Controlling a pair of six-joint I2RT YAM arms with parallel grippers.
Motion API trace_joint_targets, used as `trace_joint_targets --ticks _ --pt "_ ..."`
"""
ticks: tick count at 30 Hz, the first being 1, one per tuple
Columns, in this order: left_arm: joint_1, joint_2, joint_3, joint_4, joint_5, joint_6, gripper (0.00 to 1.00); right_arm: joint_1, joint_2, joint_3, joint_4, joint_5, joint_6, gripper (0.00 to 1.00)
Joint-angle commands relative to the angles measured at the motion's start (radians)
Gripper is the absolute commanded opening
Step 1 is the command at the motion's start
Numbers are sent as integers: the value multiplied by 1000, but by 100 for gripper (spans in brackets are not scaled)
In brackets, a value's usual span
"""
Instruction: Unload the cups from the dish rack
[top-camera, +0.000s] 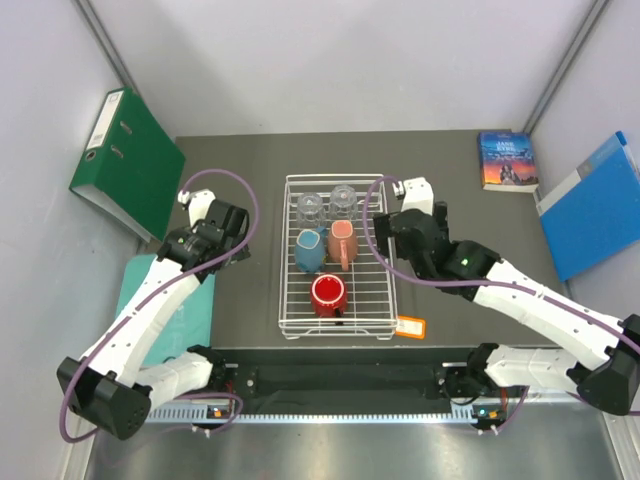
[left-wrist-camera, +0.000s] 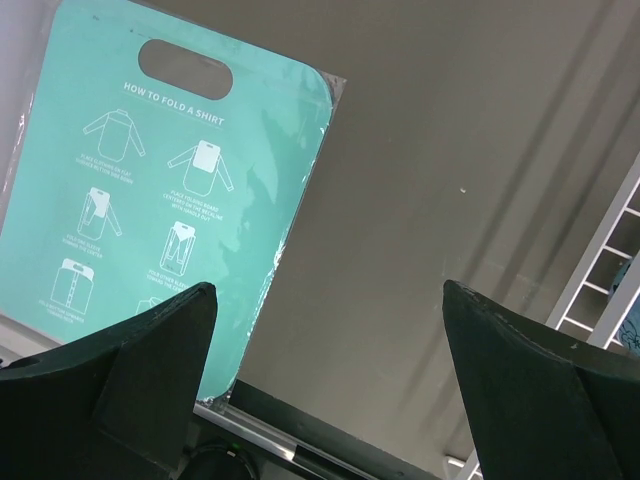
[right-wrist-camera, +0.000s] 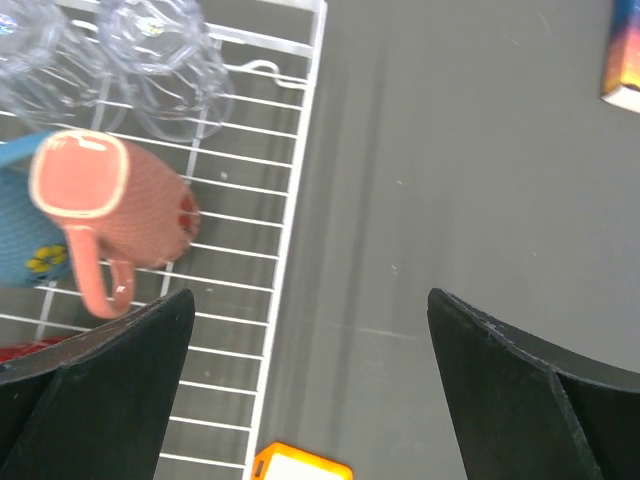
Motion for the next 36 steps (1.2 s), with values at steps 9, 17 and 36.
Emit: trace_joint_targets --ticks 9,17,36 --pt "-4 -31 -21 41 21 4 99 74 -86 -33 230 -181 -126 100" --pt "-49 -13 -24 82 21 -9 99 133 -45 -13 187 -290 -141 100" --pt "-78 21 -21 105 41 14 99 373 115 -68 224 -330 25 83"
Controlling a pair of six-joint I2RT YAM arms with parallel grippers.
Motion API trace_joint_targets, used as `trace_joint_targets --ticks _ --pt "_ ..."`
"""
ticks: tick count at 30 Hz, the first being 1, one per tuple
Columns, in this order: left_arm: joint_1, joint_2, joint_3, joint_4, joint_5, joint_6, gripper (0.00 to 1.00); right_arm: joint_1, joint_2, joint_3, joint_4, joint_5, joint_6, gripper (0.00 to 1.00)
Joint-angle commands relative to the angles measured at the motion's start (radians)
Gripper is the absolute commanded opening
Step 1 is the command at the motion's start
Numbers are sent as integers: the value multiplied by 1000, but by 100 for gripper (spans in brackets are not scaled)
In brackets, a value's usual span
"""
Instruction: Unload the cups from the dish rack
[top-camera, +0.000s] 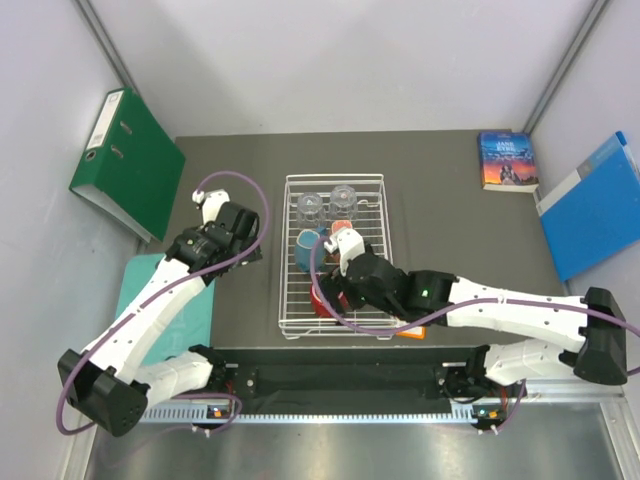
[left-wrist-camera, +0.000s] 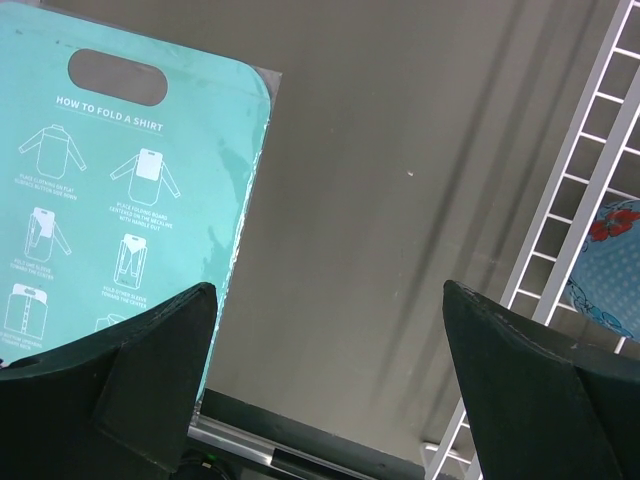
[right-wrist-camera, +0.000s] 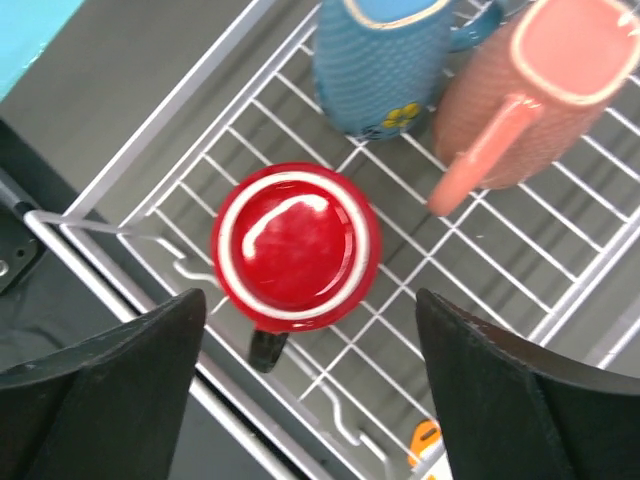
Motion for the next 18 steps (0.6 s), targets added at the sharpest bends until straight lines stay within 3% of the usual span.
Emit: trace_joint_targets --ticks 1,3,18 --pt "-5 9 2 41 -2 11 99 54 1 -9 32 -11 57 82" --pt "-5 14 -3 43 3 10 99 75 4 -18 29 -10 66 74" --pt "-4 9 -49 47 23 -25 99 109 78 -25 23 24 212 64"
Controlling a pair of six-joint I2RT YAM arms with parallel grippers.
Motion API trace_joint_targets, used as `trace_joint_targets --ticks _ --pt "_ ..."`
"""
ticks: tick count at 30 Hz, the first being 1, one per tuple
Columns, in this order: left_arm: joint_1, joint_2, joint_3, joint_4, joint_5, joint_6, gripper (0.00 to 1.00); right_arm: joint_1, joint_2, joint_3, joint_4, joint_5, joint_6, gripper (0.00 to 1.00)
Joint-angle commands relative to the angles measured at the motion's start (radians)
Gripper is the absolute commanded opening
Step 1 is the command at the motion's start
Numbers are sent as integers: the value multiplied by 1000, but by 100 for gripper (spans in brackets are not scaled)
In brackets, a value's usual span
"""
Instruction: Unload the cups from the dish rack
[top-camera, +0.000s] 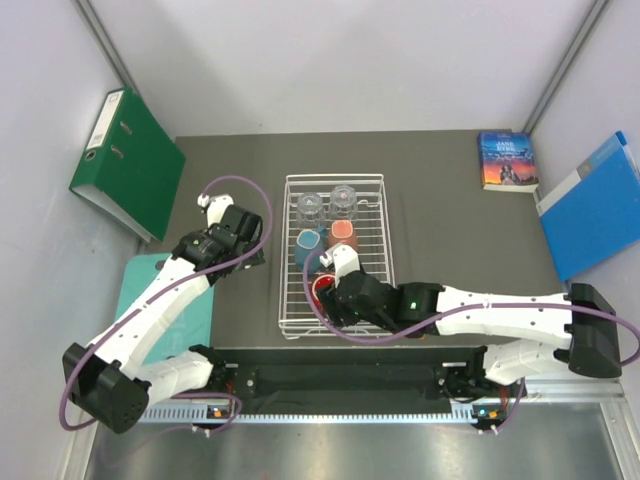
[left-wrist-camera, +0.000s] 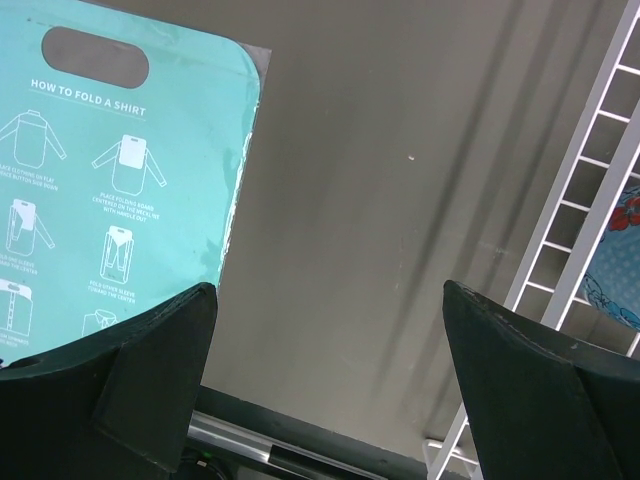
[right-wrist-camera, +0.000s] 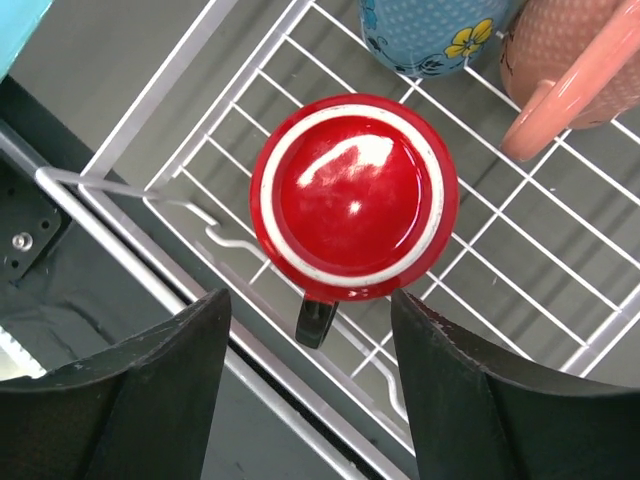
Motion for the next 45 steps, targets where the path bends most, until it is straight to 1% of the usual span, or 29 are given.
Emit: trace_joint_targets --ticks 1,3,6,14,19,22,23,29,31,35,41,45 --pt "-5 -8 -12 20 -2 -24 99 24 53 39 -5 16 74 64" --pt "-5 -10 -16 17 -1 -26 99 27 93 77 -27 8 86 61" --pt "-6 -11 -16 11 -1 -26 99 37 137 125 -86 8 100 61" --pt "-6 -13 -29 11 12 -35 99 43 163 122 -129 8 153 60" --pt "-5 -11 -36 14 14 -36 99 44 185 134 -168 8 182 63" --pt "-6 -10 -35 14 14 -35 99 44 206 172 -223 11 189 66" --pt "-6 -8 -35 14 12 -35 99 44 211 191 -232 10 186 68" --pt "-6 -2 -30 17 15 -30 99 44 226 267 -326 -36 153 74" --pt "-6 -1 -30 17 15 -32 99 44 226 281 -350 -64 147 74" --pt "-5 4 -32 20 18 -39 99 44 226 295 -410 -90 129 70" --pt "-6 16 -38 34 29 -49 99 46 226 229 -377 -136 123 68" --pt "-6 24 -42 40 31 -53 99 43 248 203 -334 -156 120 68"
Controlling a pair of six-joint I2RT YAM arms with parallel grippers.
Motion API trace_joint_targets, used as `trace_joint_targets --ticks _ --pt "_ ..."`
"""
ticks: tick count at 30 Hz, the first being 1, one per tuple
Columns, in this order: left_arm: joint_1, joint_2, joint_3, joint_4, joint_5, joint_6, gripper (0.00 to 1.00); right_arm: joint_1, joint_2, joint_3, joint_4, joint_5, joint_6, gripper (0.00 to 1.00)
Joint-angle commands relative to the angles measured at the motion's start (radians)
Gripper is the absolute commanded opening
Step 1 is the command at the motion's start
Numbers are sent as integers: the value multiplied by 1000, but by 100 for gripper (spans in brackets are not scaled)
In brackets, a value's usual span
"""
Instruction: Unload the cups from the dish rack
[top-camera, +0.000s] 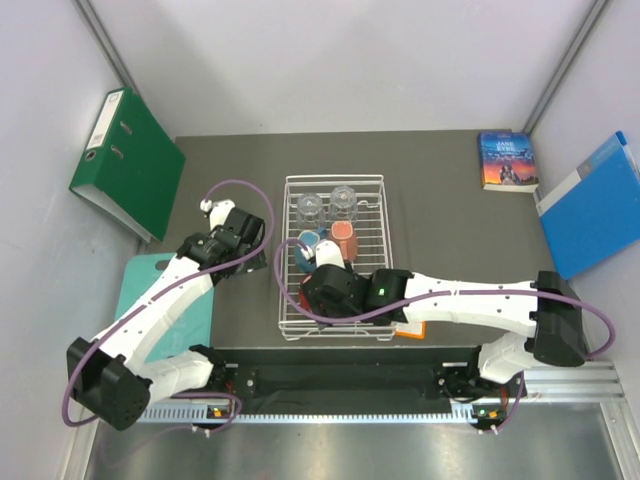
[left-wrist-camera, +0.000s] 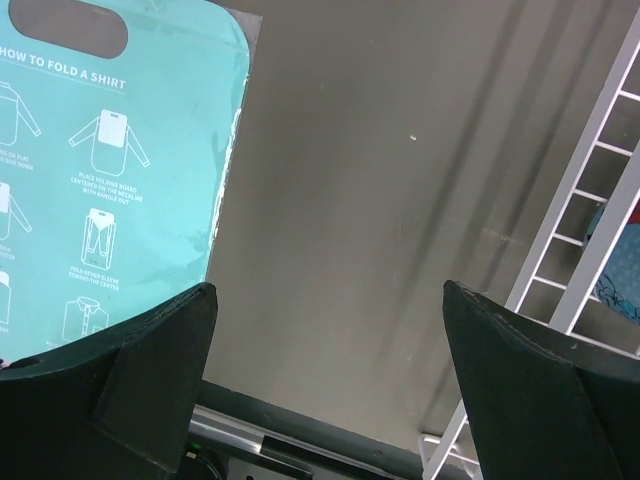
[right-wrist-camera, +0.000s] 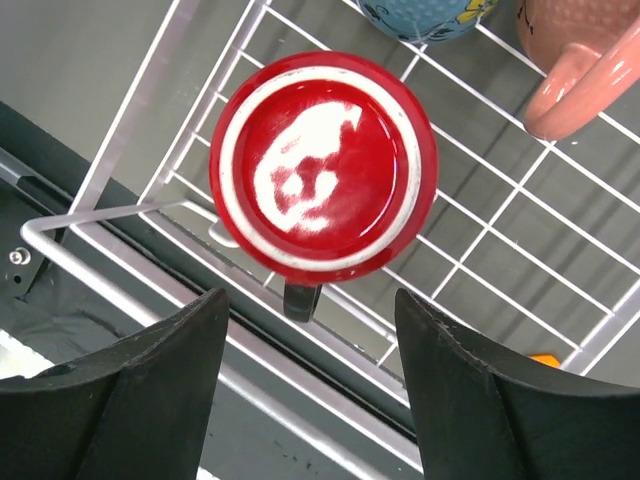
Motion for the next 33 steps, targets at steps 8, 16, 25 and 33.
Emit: trace_joint_targets --ticks 8,16,25,33 --pt "-6 11 -17 38 3 -20 99 35 125 -95 16 -192 -28 67" --pt "-4 20 -26 39 -2 -18 99 33 132 -107 13 -197 -14 61" --pt "-6 34 -26 53 4 -12 99 33 123 -81 4 -160 -26 65" --pt "-6 46 -16 73 7 -3 99 35 59 -70 33 -143 -64 65"
